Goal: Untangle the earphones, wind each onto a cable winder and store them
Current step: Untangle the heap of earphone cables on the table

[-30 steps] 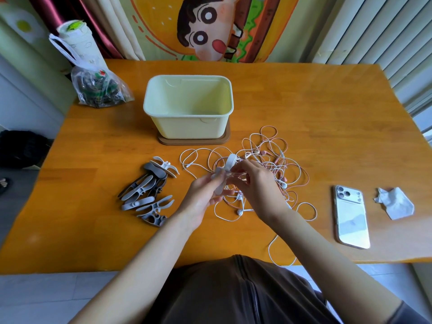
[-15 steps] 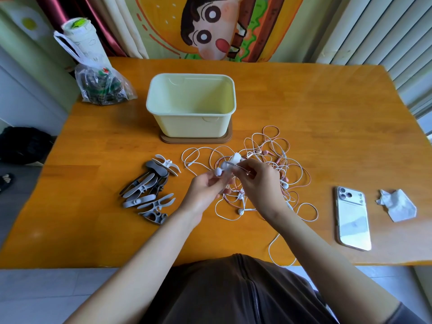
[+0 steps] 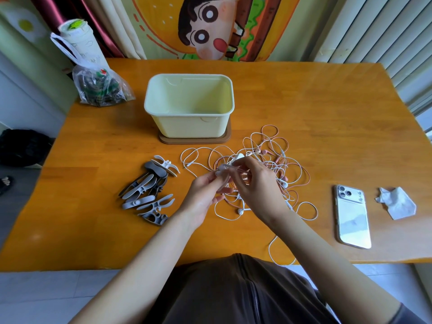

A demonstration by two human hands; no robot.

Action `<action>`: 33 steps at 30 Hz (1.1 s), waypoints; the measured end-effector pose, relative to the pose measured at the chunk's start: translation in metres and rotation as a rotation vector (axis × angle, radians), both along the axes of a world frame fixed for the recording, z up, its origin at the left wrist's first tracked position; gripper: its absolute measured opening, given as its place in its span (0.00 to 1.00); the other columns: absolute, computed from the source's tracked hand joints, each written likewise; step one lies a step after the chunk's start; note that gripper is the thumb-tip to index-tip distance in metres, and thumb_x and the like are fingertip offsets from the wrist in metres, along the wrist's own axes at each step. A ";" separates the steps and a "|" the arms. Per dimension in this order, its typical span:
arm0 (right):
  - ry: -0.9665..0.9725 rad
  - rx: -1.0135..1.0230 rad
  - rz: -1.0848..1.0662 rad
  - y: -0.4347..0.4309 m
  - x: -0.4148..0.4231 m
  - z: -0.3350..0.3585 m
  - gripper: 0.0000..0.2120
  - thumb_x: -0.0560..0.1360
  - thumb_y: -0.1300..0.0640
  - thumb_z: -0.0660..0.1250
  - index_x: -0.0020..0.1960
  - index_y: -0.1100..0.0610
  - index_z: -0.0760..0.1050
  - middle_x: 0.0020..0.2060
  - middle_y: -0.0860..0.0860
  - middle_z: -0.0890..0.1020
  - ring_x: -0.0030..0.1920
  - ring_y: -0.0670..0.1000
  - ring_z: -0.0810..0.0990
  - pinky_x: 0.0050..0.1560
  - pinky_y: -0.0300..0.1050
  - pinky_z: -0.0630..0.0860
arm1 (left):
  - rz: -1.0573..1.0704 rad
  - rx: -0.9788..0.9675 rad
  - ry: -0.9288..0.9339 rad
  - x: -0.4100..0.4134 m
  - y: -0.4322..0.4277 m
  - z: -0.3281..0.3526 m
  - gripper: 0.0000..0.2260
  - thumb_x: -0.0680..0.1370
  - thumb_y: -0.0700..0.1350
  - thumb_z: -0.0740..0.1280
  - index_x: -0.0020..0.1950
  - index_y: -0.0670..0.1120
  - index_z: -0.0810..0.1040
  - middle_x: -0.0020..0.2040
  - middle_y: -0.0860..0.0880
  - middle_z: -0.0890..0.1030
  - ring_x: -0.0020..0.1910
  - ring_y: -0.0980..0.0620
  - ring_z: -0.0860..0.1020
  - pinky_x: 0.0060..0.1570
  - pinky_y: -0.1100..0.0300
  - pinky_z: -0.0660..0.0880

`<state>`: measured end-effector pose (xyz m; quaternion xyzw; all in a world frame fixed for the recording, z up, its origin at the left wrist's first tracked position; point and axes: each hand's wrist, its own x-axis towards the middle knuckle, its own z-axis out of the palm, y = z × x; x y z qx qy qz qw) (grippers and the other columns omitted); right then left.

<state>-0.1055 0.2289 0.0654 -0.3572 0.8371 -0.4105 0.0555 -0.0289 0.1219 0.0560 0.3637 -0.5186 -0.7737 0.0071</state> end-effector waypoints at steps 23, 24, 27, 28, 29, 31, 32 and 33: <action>0.022 0.075 0.008 0.002 -0.002 0.002 0.04 0.75 0.59 0.69 0.48 0.57 0.81 0.41 0.48 0.82 0.38 0.46 0.78 0.40 0.37 0.75 | 0.031 0.121 -0.026 0.001 0.004 0.000 0.06 0.77 0.47 0.67 0.50 0.47 0.81 0.39 0.52 0.84 0.41 0.53 0.82 0.56 0.52 0.72; 0.020 0.082 0.008 0.002 -0.003 0.002 0.04 0.75 0.60 0.69 0.48 0.56 0.81 0.41 0.48 0.82 0.37 0.45 0.78 0.39 0.36 0.75 | 0.023 0.104 -0.019 0.002 0.005 0.000 0.05 0.77 0.47 0.67 0.50 0.47 0.81 0.39 0.52 0.84 0.41 0.53 0.82 0.56 0.52 0.72; 0.016 0.090 0.010 0.002 -0.004 0.002 0.04 0.75 0.58 0.69 0.47 0.56 0.81 0.39 0.46 0.81 0.37 0.45 0.78 0.39 0.41 0.77 | -0.004 -0.023 0.001 0.002 0.005 -0.001 0.05 0.78 0.47 0.67 0.50 0.49 0.81 0.41 0.52 0.84 0.42 0.53 0.83 0.57 0.52 0.72; 0.017 0.093 0.011 0.003 -0.004 0.002 0.03 0.74 0.58 0.69 0.47 0.55 0.81 0.39 0.45 0.81 0.37 0.45 0.78 0.40 0.43 0.77 | -0.017 -0.083 0.004 0.002 0.004 -0.001 0.05 0.78 0.47 0.67 0.51 0.49 0.80 0.43 0.52 0.84 0.43 0.53 0.83 0.57 0.52 0.72; 0.017 0.096 0.012 0.003 -0.003 0.002 0.03 0.75 0.58 0.69 0.47 0.55 0.81 0.39 0.45 0.80 0.37 0.46 0.78 0.40 0.45 0.78 | -0.028 -0.132 0.005 0.002 0.003 -0.001 0.07 0.77 0.48 0.67 0.53 0.48 0.80 0.45 0.52 0.84 0.45 0.52 0.83 0.58 0.53 0.73; 0.016 0.098 0.010 0.005 -0.003 0.002 0.03 0.75 0.58 0.69 0.47 0.55 0.80 0.40 0.47 0.81 0.39 0.47 0.79 0.41 0.47 0.78 | -0.035 -0.159 0.001 0.001 0.003 0.000 0.08 0.77 0.48 0.68 0.54 0.48 0.79 0.47 0.52 0.84 0.47 0.52 0.83 0.59 0.53 0.73; 0.020 0.099 0.011 0.005 -0.003 0.002 0.03 0.75 0.59 0.68 0.47 0.56 0.80 0.41 0.48 0.82 0.39 0.48 0.79 0.41 0.48 0.78 | -0.033 -0.141 0.001 0.001 0.003 0.000 0.08 0.76 0.48 0.68 0.54 0.48 0.79 0.46 0.52 0.84 0.48 0.52 0.83 0.60 0.52 0.73; 0.029 0.101 0.014 0.006 -0.004 0.003 0.03 0.75 0.59 0.68 0.48 0.56 0.80 0.41 0.49 0.82 0.40 0.48 0.79 0.42 0.48 0.79 | -0.027 -0.112 0.001 0.001 0.003 0.001 0.08 0.76 0.49 0.69 0.53 0.49 0.80 0.45 0.53 0.84 0.48 0.52 0.83 0.60 0.51 0.73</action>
